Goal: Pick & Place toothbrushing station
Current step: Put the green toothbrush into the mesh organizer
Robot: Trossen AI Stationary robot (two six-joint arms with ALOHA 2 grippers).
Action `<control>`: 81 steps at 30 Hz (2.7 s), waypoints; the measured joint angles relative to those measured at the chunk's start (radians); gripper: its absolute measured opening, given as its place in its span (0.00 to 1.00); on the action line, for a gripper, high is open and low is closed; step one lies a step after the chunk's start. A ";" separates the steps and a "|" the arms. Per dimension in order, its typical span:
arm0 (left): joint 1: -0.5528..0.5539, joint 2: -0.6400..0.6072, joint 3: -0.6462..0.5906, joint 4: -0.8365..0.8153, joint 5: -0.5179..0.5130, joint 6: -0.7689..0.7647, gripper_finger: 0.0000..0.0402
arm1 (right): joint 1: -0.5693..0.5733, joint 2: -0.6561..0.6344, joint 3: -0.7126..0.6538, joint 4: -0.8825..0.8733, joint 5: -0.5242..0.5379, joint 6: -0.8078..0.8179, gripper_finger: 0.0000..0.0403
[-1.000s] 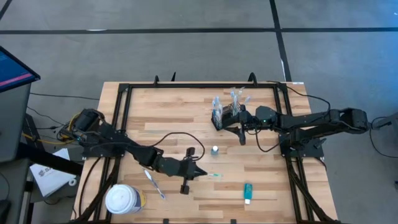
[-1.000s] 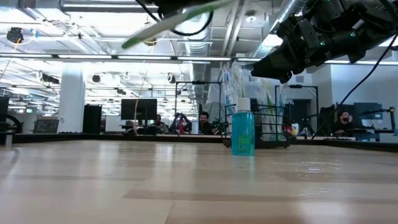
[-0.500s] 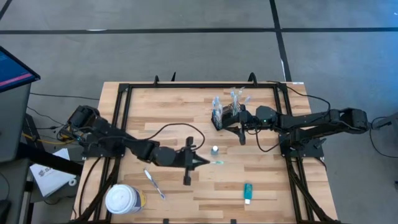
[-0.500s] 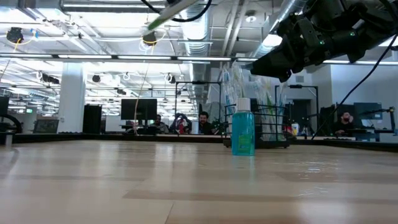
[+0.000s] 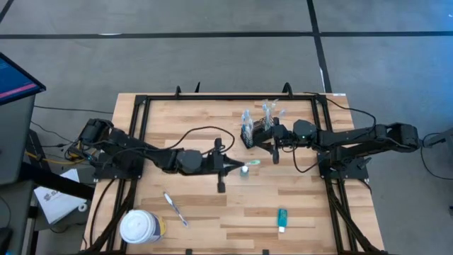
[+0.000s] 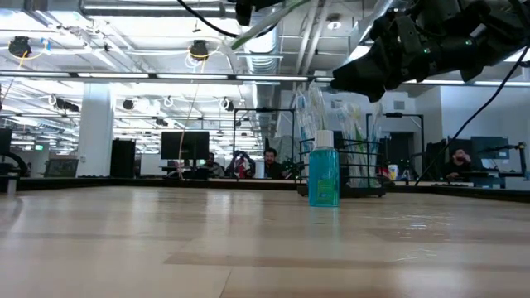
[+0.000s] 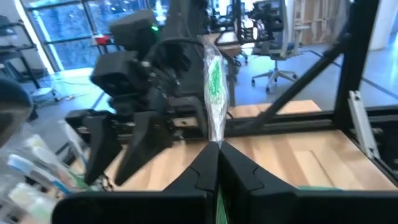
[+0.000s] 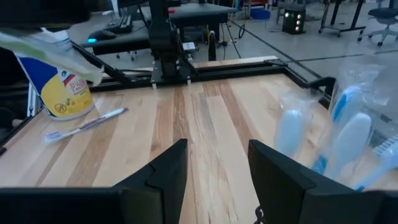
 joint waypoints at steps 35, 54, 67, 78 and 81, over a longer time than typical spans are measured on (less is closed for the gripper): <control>0.120 0.002 0.000 0.108 0.061 0.004 0.00 | 0.160 0.007 0.002 0.361 -0.009 -0.054 0.39; 0.163 0.106 0.001 0.304 0.108 0.003 0.00 | 0.175 0.007 0.002 0.389 -0.007 -0.084 0.30; 0.162 0.106 0.000 0.301 0.113 0.003 0.00 | 0.181 0.007 0.002 0.398 0.001 -0.113 0.02; 0.162 0.105 0.001 0.302 0.112 0.001 0.02 | 0.181 0.007 0.002 0.402 0.001 -0.109 0.00; 0.162 0.105 0.001 0.302 0.109 0.001 0.03 | 0.181 0.007 0.002 0.402 0.001 -0.109 0.00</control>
